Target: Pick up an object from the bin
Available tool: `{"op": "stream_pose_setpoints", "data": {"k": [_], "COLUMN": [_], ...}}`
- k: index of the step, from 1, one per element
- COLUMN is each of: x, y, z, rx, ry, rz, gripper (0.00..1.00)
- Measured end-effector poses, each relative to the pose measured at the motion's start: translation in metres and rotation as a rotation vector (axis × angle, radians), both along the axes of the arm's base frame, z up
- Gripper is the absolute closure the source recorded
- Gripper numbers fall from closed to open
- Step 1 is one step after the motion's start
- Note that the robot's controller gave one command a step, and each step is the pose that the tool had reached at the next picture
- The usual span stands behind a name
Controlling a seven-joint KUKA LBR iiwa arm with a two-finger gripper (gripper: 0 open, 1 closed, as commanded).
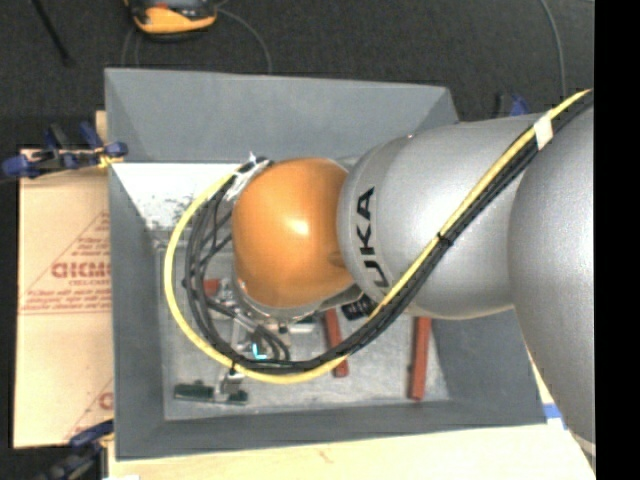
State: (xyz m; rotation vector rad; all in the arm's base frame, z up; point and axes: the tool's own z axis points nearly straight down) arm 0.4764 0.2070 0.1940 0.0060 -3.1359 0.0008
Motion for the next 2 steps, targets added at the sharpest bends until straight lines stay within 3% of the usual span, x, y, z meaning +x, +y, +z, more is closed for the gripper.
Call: {"op": "stream_pose_setpoints", "data": {"k": [1,2], "x": [0.002,0.014], "y": [-0.001,0.005], "z": [0.004,-0.109], "rx": [0.002,0.003], "ry": [-0.007,-0.004], "rz": [-0.004,0.103], "gripper": [0.0,1.0]}}
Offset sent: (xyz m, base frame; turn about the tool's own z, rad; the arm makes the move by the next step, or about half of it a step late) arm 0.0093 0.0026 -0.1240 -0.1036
